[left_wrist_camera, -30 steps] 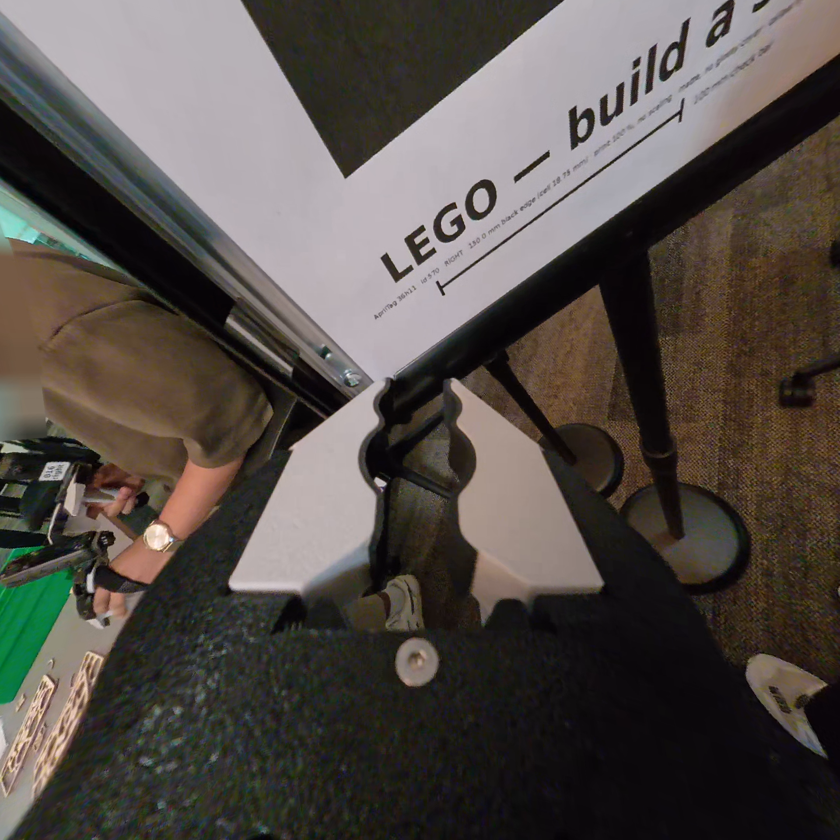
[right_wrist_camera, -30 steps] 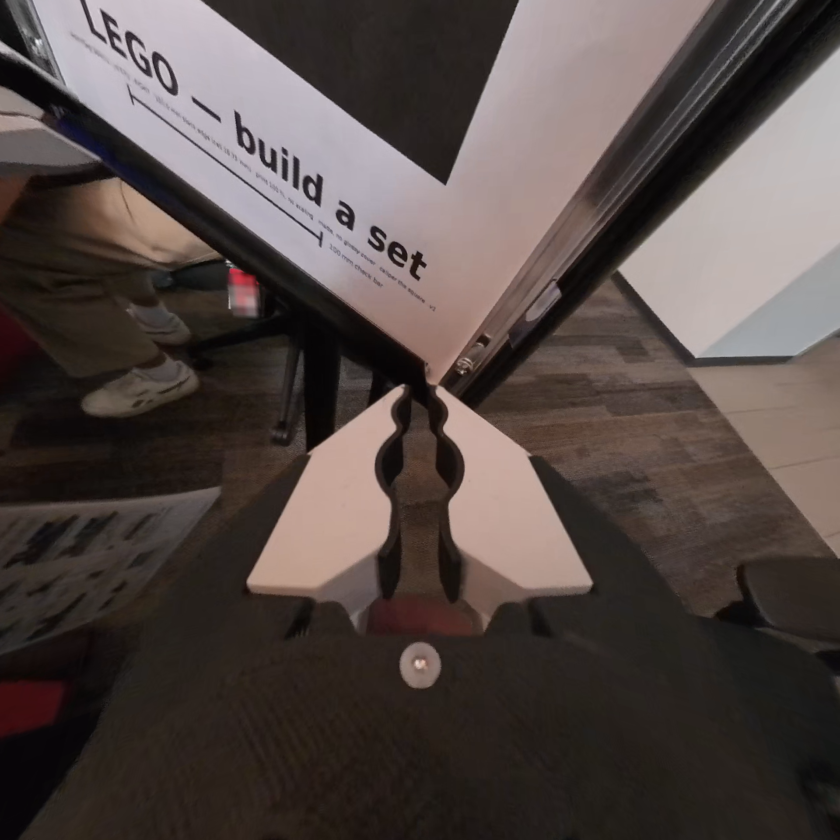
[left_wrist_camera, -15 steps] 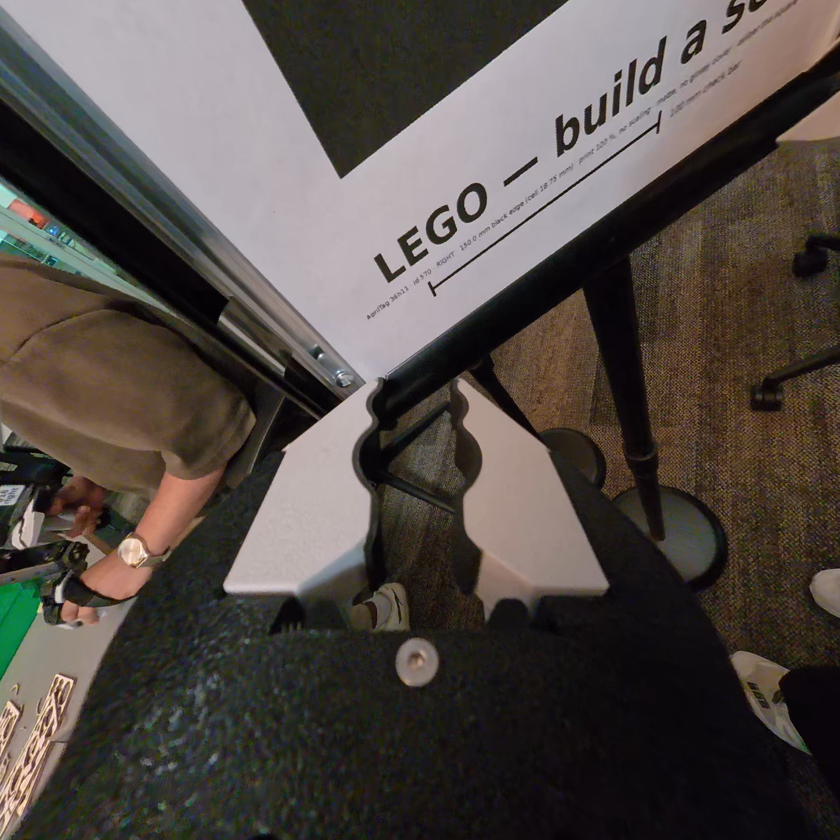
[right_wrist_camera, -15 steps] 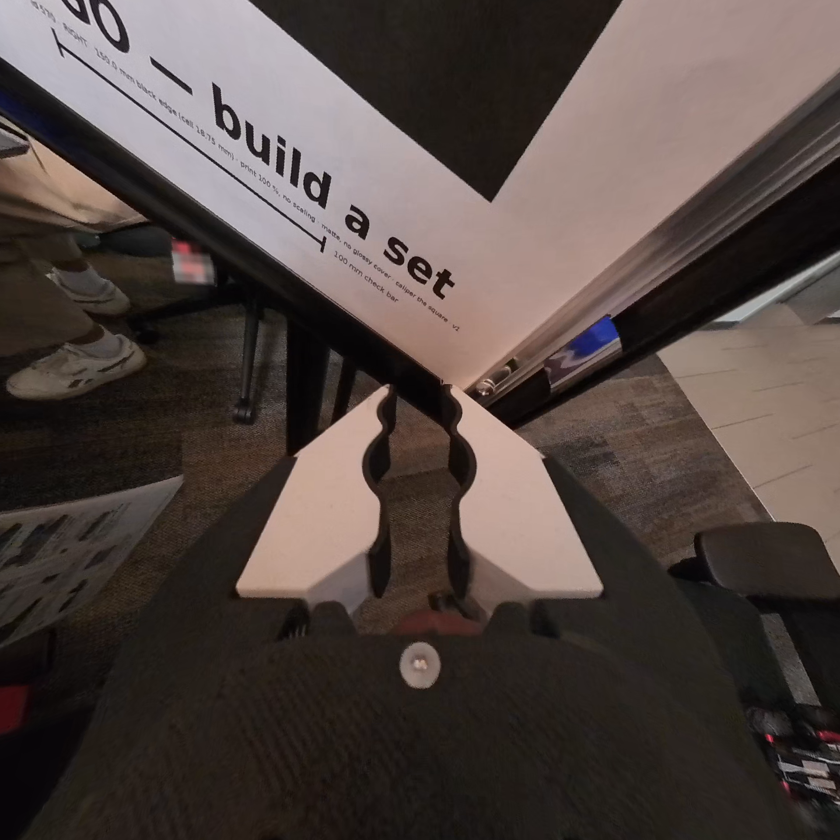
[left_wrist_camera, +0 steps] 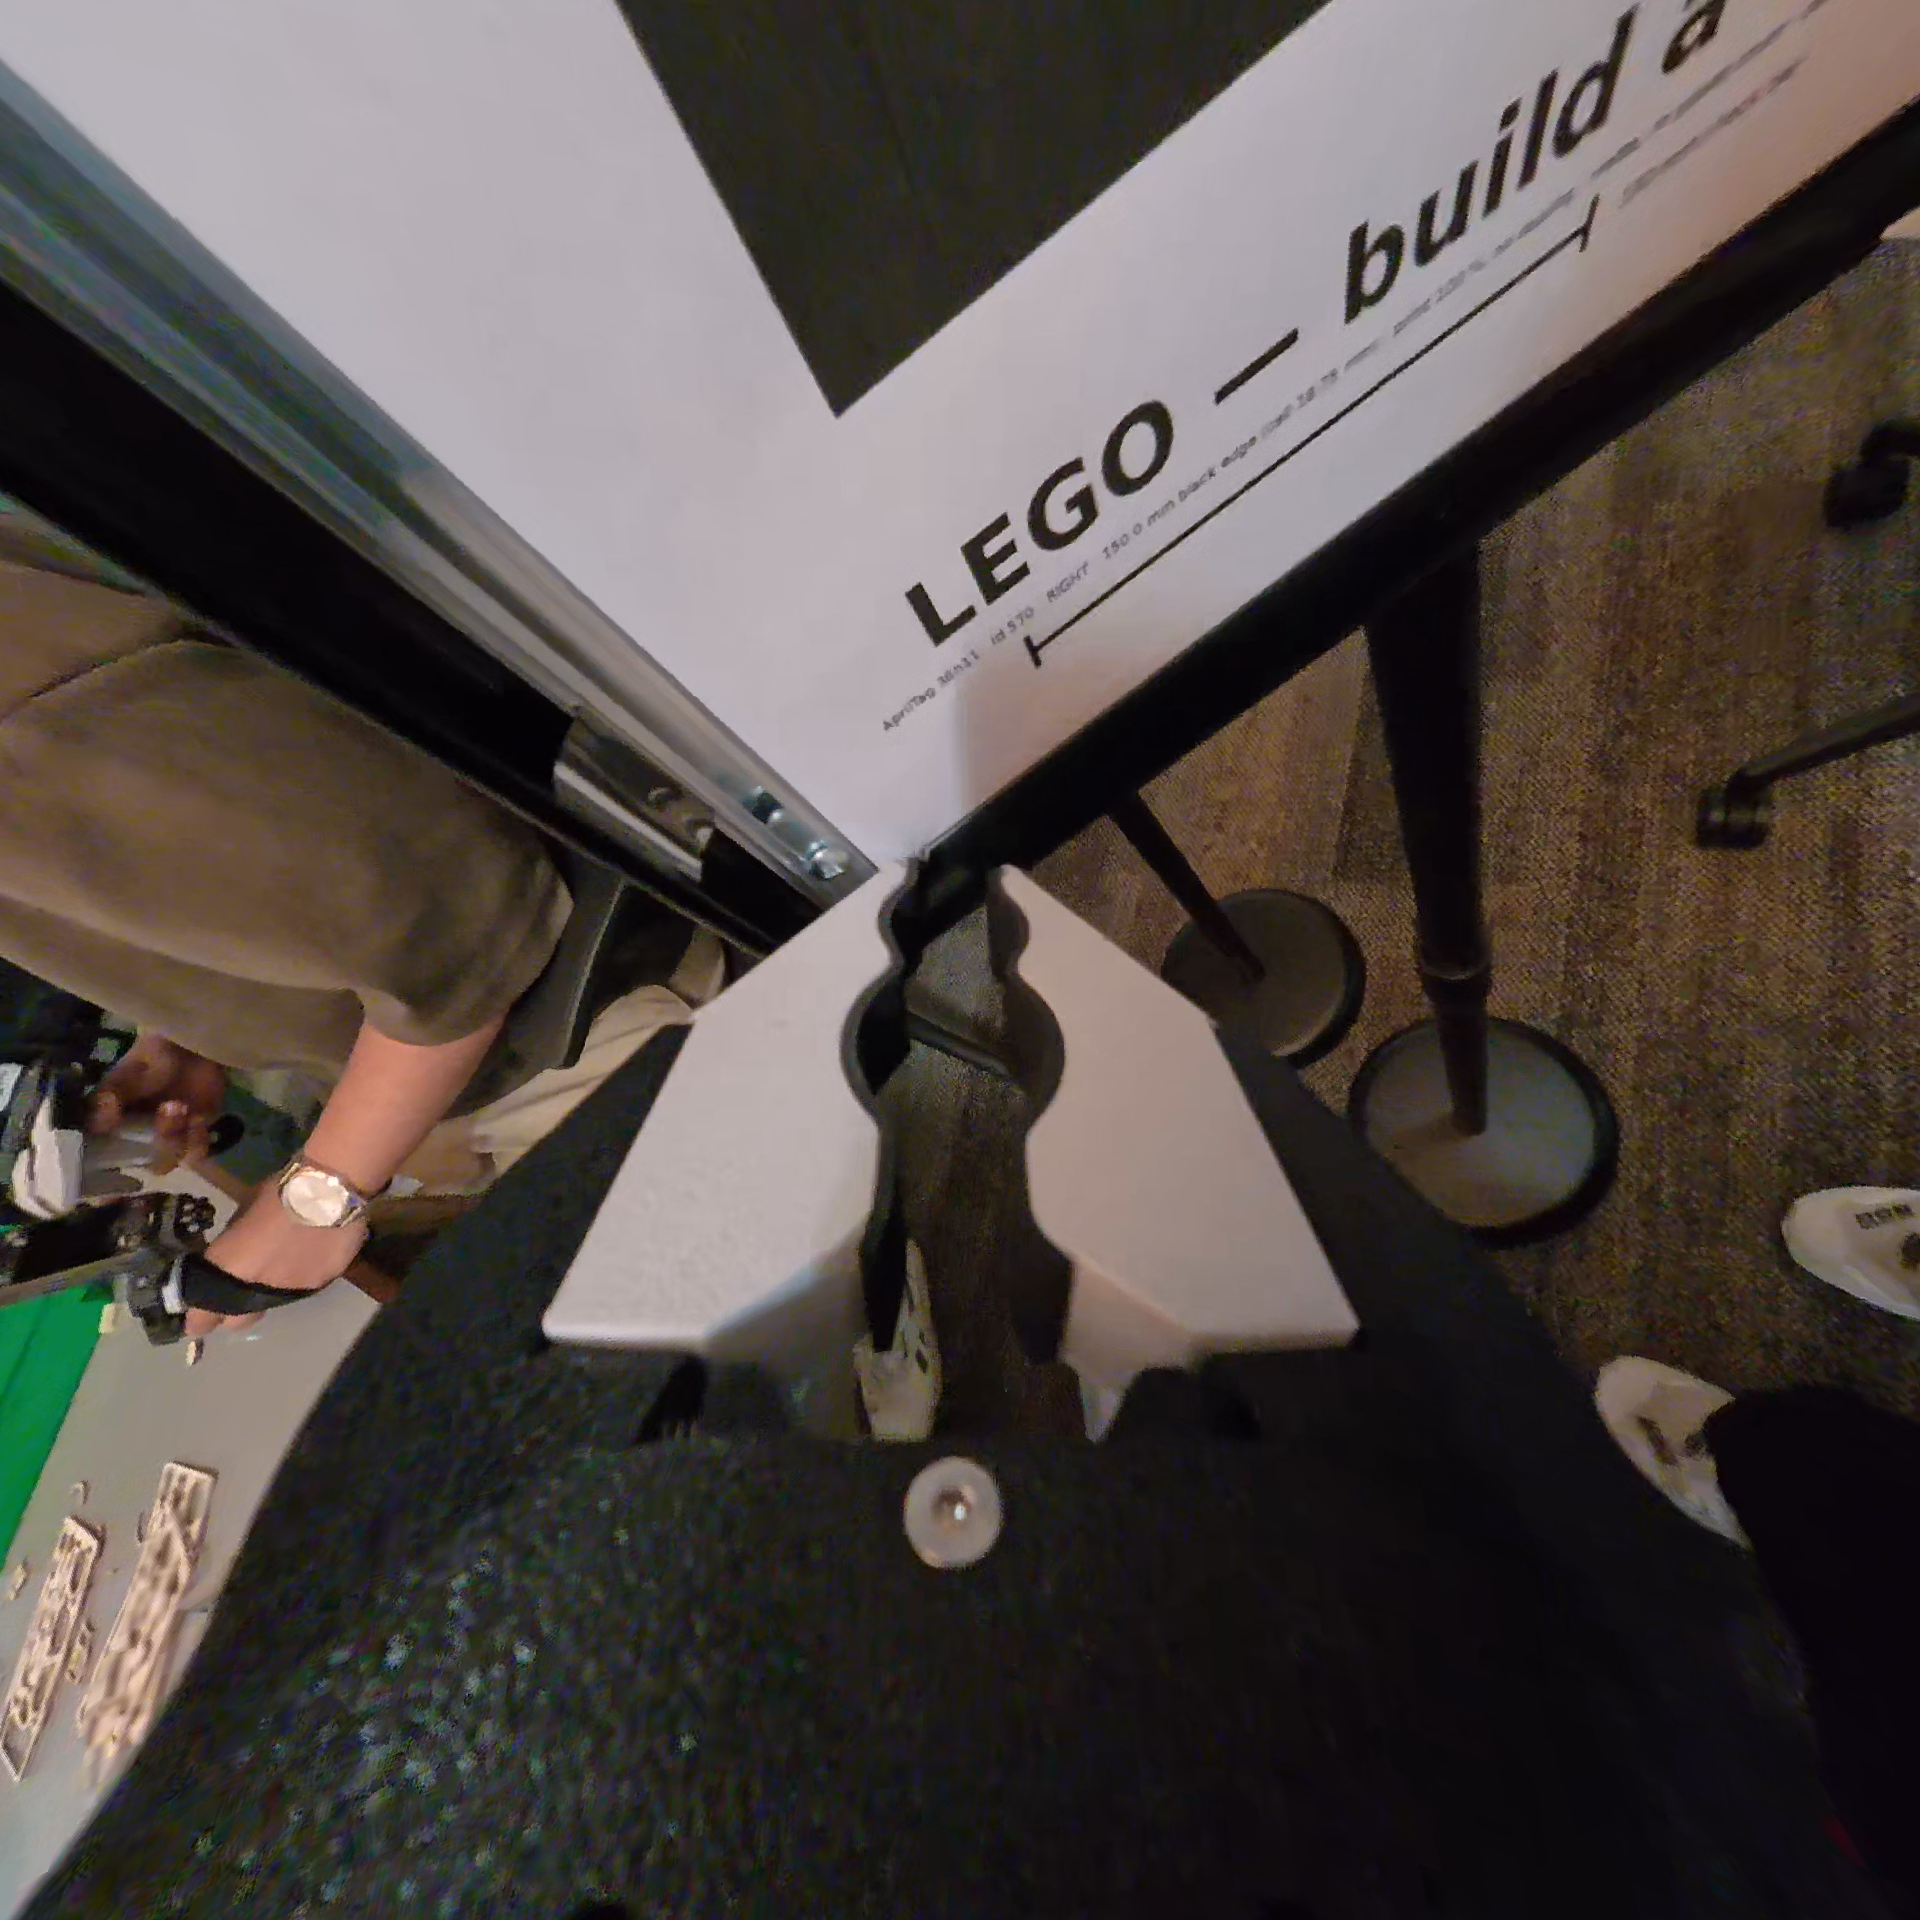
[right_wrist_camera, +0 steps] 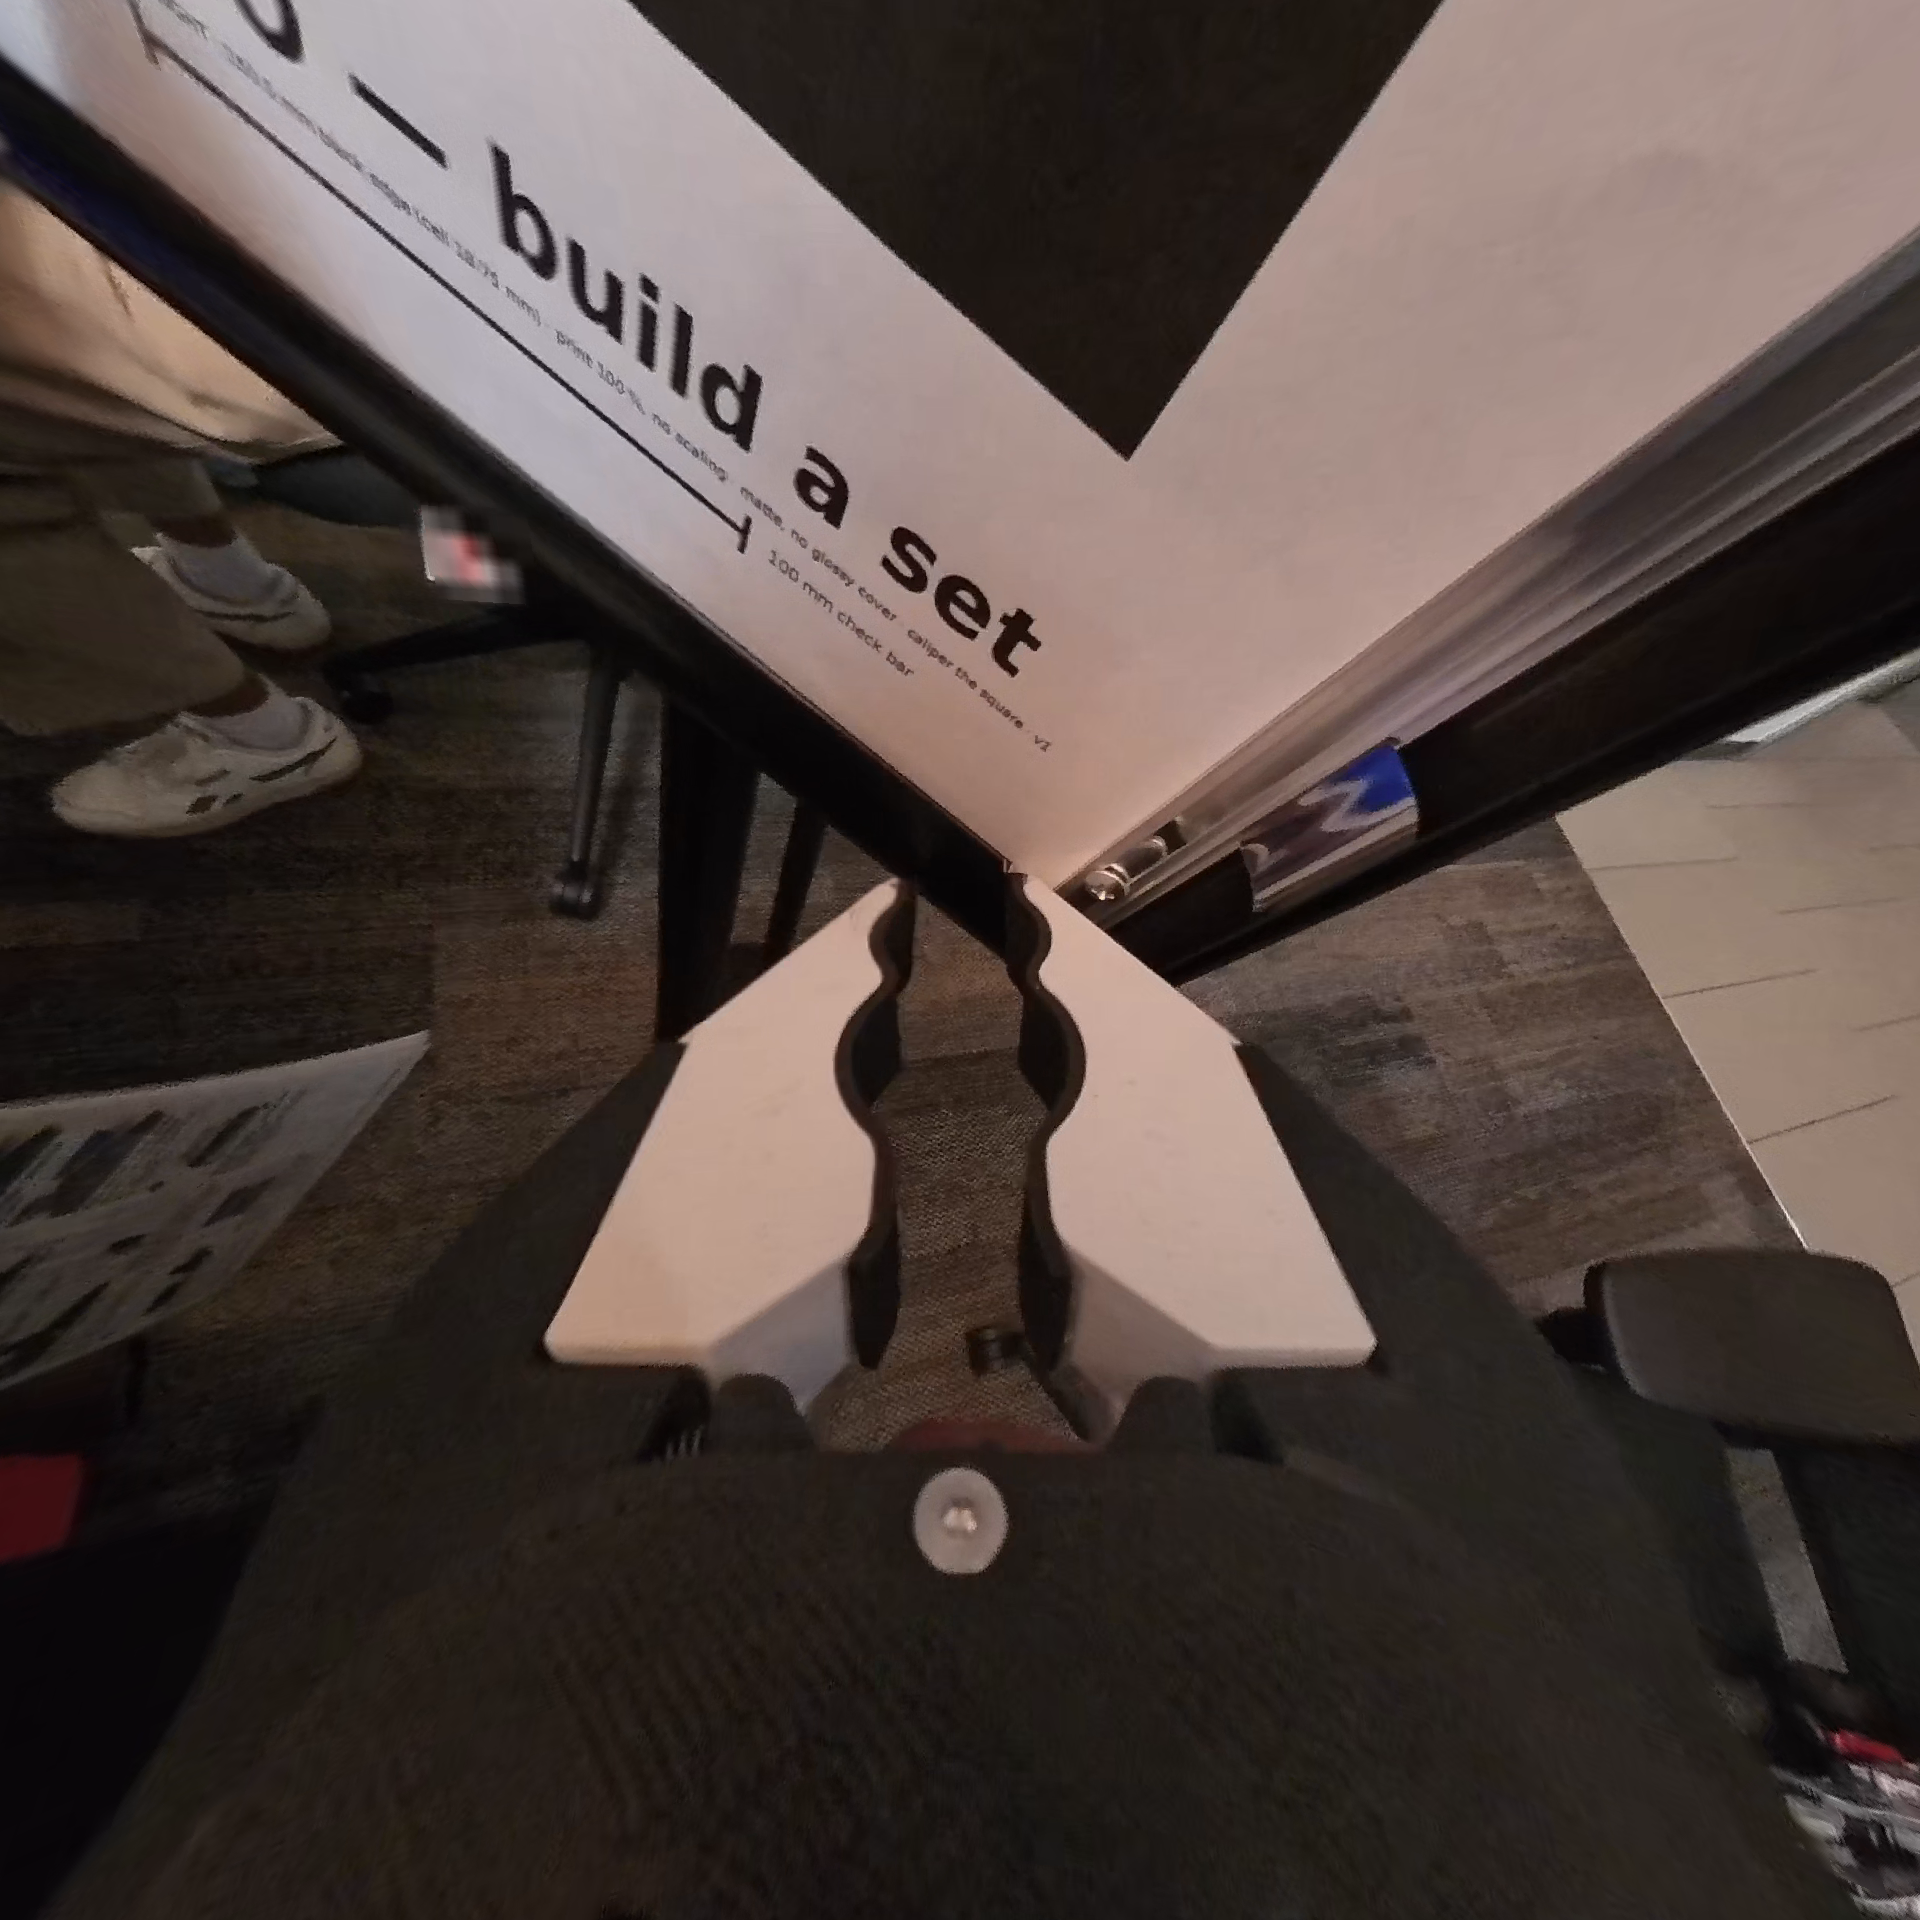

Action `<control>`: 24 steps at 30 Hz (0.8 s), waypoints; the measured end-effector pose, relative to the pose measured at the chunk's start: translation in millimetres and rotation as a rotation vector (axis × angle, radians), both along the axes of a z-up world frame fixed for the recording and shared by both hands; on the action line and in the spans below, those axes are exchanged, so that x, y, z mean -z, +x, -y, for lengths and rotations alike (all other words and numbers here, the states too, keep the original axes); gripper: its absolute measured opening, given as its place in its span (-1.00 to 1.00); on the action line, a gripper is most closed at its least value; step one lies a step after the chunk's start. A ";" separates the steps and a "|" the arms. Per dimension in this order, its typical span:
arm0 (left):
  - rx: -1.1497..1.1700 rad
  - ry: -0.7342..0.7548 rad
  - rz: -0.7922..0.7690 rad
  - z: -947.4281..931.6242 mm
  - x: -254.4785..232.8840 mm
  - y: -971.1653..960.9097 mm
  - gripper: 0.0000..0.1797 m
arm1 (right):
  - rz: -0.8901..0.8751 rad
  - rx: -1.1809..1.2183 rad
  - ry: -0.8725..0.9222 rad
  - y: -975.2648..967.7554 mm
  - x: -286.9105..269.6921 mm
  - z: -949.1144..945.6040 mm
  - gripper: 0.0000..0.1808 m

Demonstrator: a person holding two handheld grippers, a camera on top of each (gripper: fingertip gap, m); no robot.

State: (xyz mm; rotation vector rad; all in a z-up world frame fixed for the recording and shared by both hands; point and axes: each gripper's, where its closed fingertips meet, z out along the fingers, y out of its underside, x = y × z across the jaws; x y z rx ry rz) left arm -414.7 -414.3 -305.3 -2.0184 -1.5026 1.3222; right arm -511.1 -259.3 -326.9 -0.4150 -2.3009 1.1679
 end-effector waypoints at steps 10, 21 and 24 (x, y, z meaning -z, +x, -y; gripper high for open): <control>0.212 0.028 0.201 9.1 6.2 1.1 -1.00 | 0.069 -0.142 0.034 -3.3 3.5 -4.5 -0.99; 0.304 -0.011 0.275 6.5 12.6 12.3 -1.00 | -0.009 -0.310 0.208 9.3 14.9 -10.2 -0.99; 0.285 0.028 0.277 4.4 10.6 18.0 -1.00 | -0.054 -0.353 0.234 19.8 4.5 -12.9 -0.89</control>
